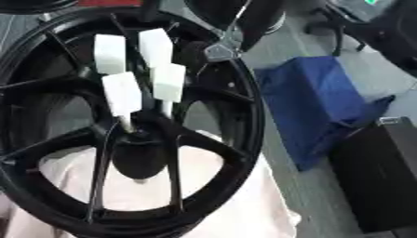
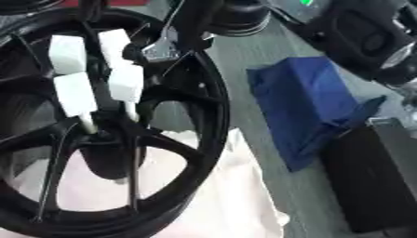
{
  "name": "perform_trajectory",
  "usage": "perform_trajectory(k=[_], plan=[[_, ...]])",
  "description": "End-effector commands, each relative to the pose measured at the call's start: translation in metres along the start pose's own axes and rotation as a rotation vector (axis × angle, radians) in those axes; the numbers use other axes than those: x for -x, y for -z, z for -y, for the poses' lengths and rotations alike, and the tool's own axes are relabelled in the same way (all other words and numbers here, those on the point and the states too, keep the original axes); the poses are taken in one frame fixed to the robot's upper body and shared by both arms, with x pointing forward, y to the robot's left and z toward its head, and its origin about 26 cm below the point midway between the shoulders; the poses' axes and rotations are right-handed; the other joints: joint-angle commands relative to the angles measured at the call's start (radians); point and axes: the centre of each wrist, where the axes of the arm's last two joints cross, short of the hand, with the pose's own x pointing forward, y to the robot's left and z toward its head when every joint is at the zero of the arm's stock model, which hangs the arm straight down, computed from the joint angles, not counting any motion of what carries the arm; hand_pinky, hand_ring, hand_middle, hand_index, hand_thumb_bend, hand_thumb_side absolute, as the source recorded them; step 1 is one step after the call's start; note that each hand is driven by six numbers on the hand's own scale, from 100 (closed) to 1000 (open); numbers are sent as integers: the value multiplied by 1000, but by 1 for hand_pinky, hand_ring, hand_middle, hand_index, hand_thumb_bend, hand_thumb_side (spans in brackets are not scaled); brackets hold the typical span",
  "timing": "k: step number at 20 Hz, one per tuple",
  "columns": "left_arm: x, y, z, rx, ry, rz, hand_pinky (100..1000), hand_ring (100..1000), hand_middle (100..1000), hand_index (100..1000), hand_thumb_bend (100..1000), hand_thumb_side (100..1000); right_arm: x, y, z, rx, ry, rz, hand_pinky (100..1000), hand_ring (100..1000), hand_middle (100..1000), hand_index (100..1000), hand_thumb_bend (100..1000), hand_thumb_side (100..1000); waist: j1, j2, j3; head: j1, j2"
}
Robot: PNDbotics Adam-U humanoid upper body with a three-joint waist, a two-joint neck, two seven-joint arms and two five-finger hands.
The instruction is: Pull the pin out of the wheel hub.
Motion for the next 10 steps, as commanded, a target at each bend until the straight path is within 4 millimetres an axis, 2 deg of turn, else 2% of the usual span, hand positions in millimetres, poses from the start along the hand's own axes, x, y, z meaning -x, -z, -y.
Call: perform_trajectory(k=[1, 6, 10], plan=[[-7, 3, -2, 14, 7, 31, 795, 601, 641, 786, 377, 681, -6, 0, 7, 9, -10, -34, 908, 838, 779, 879, 176, 452, 9, -19, 2, 1, -18], [-8, 4, -1, 14, 2, 33, 796, 601, 642, 786, 377, 681, -7, 6, 5, -1, 20, -58, 907, 837, 777, 878, 173, 464, 5, -19, 7, -4, -18], [-8, 5, -1, 16, 0, 36, 797, 601, 643, 787, 377, 682, 0, 10, 1, -13, 34, -95, 907, 838, 778, 879, 181, 482, 2, -16, 11, -7, -15]])
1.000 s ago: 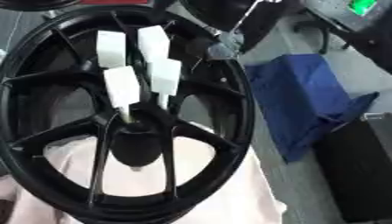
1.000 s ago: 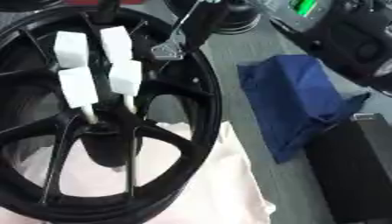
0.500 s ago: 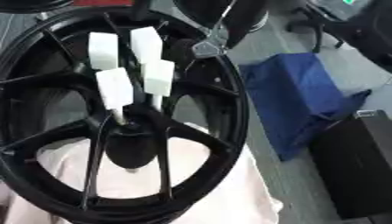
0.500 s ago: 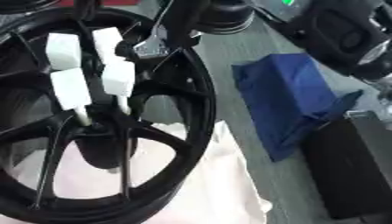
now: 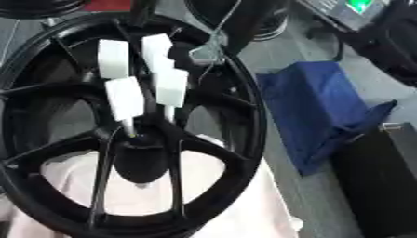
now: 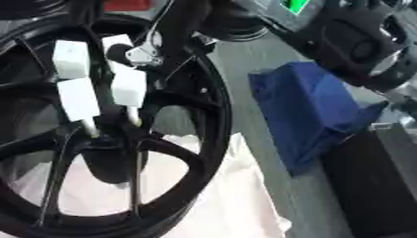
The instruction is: Pull the pin out of the wheel hub.
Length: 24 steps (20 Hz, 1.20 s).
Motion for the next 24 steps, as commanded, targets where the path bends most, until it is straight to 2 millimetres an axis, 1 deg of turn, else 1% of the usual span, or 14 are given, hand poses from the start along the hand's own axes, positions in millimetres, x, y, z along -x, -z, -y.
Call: perform_trajectory(k=[1, 6, 14, 19, 24], plan=[[-7, 3, -1, 11, 3, 30, 797, 601, 643, 787, 377, 682, 4, -2, 5, -1, -18, -48, 907, 838, 779, 879, 182, 485, 5, -14, 2, -5, -5], [-8, 4, -1, 11, 3, 35, 797, 600, 643, 787, 376, 683, 13, 1, 2, -13, -8, -91, 906, 840, 781, 880, 188, 493, 0, -8, 4, -5, -1], [-8, 4, 0, 10, 5, 35, 799, 600, 645, 787, 374, 687, 33, 1, -1, 22, 1, -184, 900, 839, 780, 879, 193, 486, -7, 1, 8, -3, -5], [-8, 5, 1, 11, 2, 37, 800, 600, 646, 787, 373, 688, 44, 0, -4, 14, 4, -204, 899, 844, 761, 880, 208, 490, -10, 5, 10, 0, -8], [-9, 6, 1, 10, 1, 42, 801, 600, 646, 788, 371, 690, 56, -2, -8, -13, 9, -220, 903, 855, 778, 888, 211, 494, -13, 13, 16, -1, -13]])
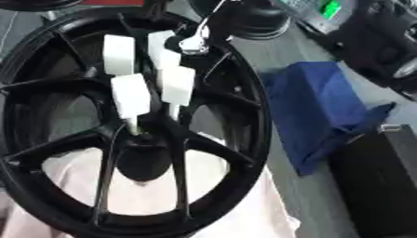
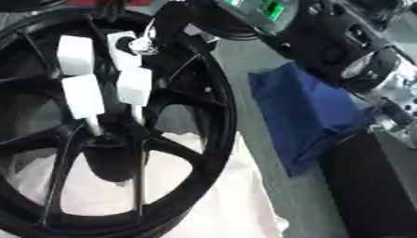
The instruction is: Pull the pin out of the wheel hub.
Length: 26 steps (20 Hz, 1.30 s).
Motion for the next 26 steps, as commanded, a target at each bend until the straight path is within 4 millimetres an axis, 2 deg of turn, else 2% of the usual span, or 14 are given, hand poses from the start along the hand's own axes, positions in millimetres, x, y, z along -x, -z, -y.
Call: perform_trajectory(k=[1, 17, 21, 25, 26], plan=[[-7, 3, 0, 7, 2, 33, 801, 600, 647, 788, 370, 690, 8, -7, 7, 4, -25, -27, 904, 856, 780, 890, 212, 493, 6, -10, 1, -1, -13], [-8, 5, 1, 9, 3, 42, 803, 599, 643, 789, 367, 691, 22, -1, 2, -26, -28, -48, 897, 857, 773, 885, 239, 476, 3, 1, 9, -6, -15], [-8, 5, 1, 9, 1, 43, 804, 599, 640, 791, 366, 694, 23, 7, -2, -33, -28, -49, 891, 848, 755, 870, 236, 445, 3, 5, 14, -12, -16], [-8, 4, 1, 5, 0, 40, 805, 599, 641, 791, 364, 695, 25, 11, -5, -43, -26, -49, 887, 834, 699, 825, 233, 434, 3, 6, 15, -14, -15], [-8, 4, 1, 5, 0, 39, 805, 599, 641, 791, 364, 695, 25, 11, -5, -41, -21, -44, 886, 821, 652, 792, 210, 425, 3, 6, 15, -14, -14]])
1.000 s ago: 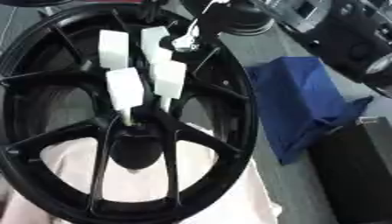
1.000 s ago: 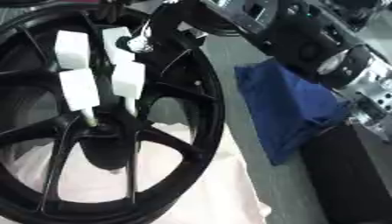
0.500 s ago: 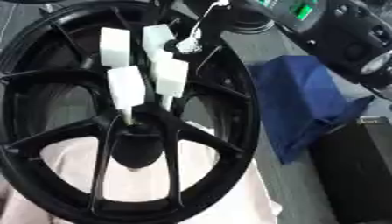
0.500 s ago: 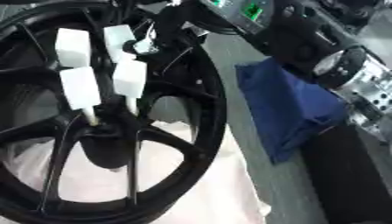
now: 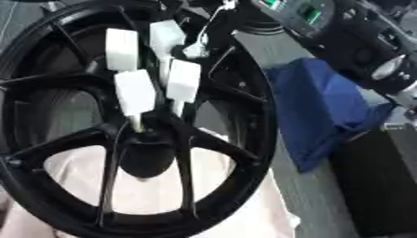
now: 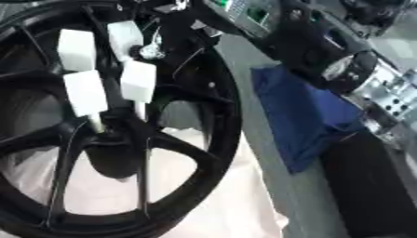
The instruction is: Pull the pin out of the wheel hub.
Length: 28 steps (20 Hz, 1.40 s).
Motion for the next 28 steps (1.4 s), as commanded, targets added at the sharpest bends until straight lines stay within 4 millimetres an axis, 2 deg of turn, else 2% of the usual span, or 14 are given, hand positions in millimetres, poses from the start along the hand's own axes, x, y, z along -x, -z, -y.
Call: perform_trajectory(k=[1, 5, 6, 10, 15, 16, 20, 24, 28], plan=[[-7, 2, 0, 2, 0, 29, 805, 599, 641, 791, 364, 695, 2, -6, 9, 22, -15, -8, 887, 817, 637, 781, 205, 420, 8, -14, -1, -3, -13], [-7, 2, 0, 2, 0, 29, 806, 600, 642, 791, 363, 695, -2, -6, 12, 64, 27, 30, 878, 769, 520, 663, 109, 350, 12, -16, -7, 0, -17], [-7, 3, 0, 3, 1, 29, 806, 600, 643, 791, 363, 695, -3, -6, 13, 78, 43, 35, 877, 758, 491, 630, 100, 323, 13, -16, -8, 0, -17], [-7, 2, -1, 4, 7, 28, 808, 601, 644, 793, 363, 696, -6, -7, 15, 117, 108, 57, 872, 719, 423, 557, 100, 333, 17, -19, -11, 1, -13], [-6, 2, -2, 2, 10, 24, 808, 602, 644, 793, 363, 696, -10, -11, 19, 127, 172, 77, 871, 714, 411, 546, 100, 331, 18, -21, -13, 2, -12], [-6, 2, -2, 2, 10, 24, 810, 602, 646, 794, 363, 697, -11, -11, 19, 127, 177, 78, 865, 680, 357, 490, 100, 309, 18, -21, -13, 2, -12], [-6, 2, -3, 1, 16, 23, 810, 602, 645, 794, 362, 696, -16, -18, 32, 142, 212, 103, 858, 665, 339, 473, 100, 274, 24, -27, -22, -9, -3], [-5, 1, -4, -3, 20, 19, 811, 602, 646, 795, 362, 696, -19, -32, 46, 164, 247, 121, 857, 661, 333, 470, 100, 245, 28, -29, -30, -17, 4], [-4, 0, -5, -11, 22, 15, 812, 602, 645, 795, 361, 695, -17, -51, 53, 222, 284, 118, 864, 658, 329, 474, 100, 233, 37, -33, -39, 9, 0]])
